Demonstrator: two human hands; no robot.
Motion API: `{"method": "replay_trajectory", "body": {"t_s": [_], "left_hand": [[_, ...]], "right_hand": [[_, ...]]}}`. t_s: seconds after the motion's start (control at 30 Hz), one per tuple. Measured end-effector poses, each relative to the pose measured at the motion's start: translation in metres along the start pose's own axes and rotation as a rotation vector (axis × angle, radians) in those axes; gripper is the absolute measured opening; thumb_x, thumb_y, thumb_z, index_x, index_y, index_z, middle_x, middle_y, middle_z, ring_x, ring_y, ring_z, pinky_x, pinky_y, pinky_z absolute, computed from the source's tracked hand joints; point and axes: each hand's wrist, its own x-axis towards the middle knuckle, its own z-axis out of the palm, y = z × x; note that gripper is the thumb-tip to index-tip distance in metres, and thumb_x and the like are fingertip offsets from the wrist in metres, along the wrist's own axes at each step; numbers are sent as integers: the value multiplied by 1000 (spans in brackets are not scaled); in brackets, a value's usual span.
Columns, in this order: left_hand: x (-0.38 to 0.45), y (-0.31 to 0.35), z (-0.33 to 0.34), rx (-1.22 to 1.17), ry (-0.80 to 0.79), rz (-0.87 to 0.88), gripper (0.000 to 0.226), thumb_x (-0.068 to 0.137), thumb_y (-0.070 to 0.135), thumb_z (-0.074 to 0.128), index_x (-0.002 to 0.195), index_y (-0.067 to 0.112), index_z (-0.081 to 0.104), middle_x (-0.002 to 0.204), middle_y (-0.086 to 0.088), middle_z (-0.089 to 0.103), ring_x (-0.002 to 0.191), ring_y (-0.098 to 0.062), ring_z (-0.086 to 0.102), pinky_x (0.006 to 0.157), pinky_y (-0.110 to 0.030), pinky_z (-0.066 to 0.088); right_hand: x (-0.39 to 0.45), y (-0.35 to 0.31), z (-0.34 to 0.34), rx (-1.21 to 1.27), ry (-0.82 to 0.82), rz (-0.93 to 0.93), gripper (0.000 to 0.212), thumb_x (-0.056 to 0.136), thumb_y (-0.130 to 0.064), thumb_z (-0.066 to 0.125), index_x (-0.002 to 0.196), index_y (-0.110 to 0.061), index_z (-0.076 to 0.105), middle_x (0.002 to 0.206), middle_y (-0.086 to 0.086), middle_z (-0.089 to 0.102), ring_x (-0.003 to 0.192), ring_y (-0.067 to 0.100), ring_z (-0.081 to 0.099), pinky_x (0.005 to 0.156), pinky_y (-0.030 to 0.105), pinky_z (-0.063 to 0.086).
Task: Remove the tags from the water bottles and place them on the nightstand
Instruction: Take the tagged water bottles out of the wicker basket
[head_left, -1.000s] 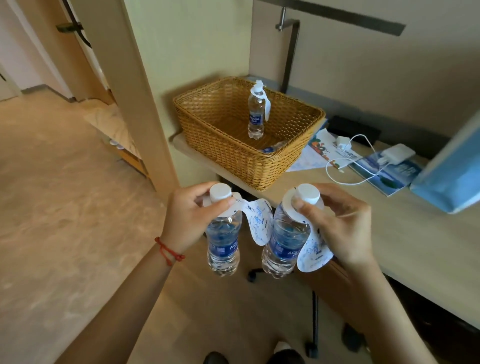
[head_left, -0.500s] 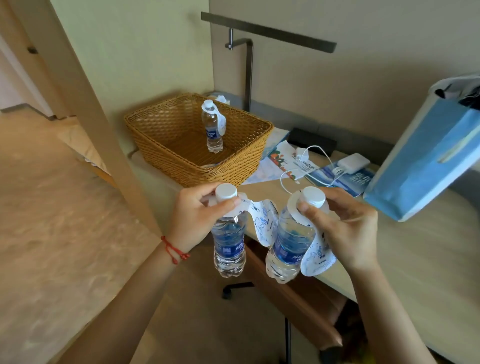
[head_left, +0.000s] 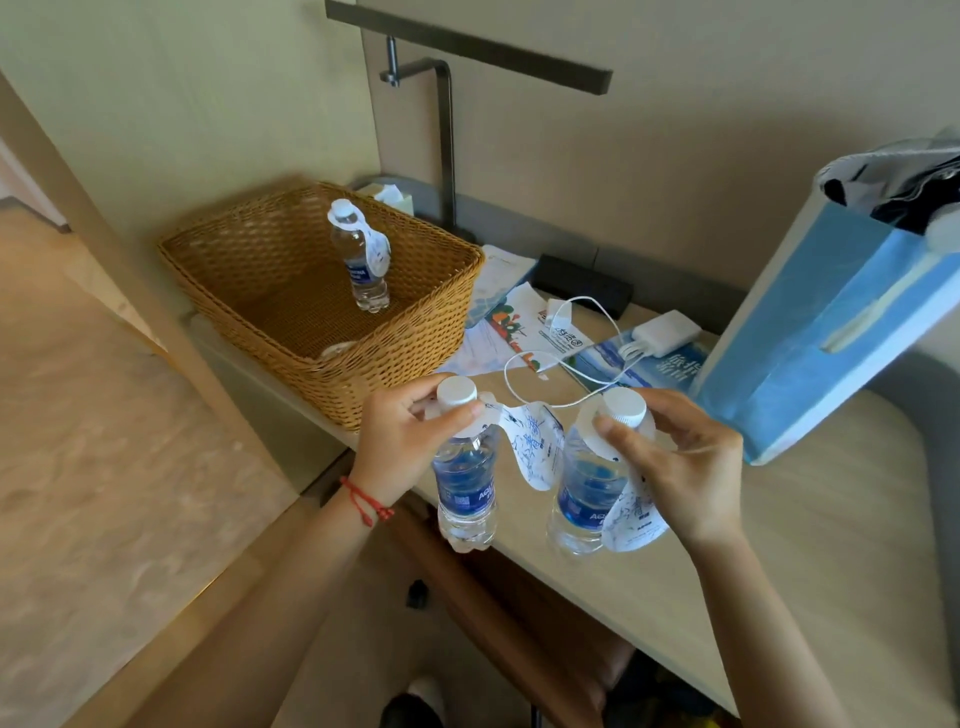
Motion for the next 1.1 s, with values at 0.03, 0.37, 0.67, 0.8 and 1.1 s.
{"method": "replay_trajectory", "body": {"t_s": [0.03,0.37,0.67,0.8,1.1], "left_hand": [[7,-5,2,-5,1,-11,16,71,16,73,87,14,72,81,0,73,74,-11,67,66,-24,53],[80,-58,18,50,2,23,20,69,20,72,82,35,67,74,28,68,69,8,60,62,-7,44],[122,-99,30,34,40,-49,20,69,39,68,82,23,70,75,8,70,71,-5,61,66,-24,50],[133,-108,35,24,70,-87,25,68,38,69,85,20,71,82,-5,73,80,-25,66,74,-44,54],[146,-115,39,23,54,-89,22,69,28,71,91,28,68,86,9,70,83,-8,66,77,-27,54]], "right_hand": [[5,5,1,-4,4,6,21,70,-16,79,81,-31,70,87,-12,71,82,6,64,74,14,46],[70,59,35,-75,44,45,21,70,-15,79,85,-26,69,87,-13,68,82,-1,61,73,9,44],[115,95,65,-124,4,63,23,70,-21,78,91,-24,69,93,-9,68,87,7,64,78,21,50],[125,105,71,-111,7,65,23,70,-29,74,91,-21,69,93,-6,69,87,6,63,78,22,50],[139,114,71,-117,1,67,25,70,-30,72,94,-26,67,97,-12,66,91,-3,61,78,11,46]]}}
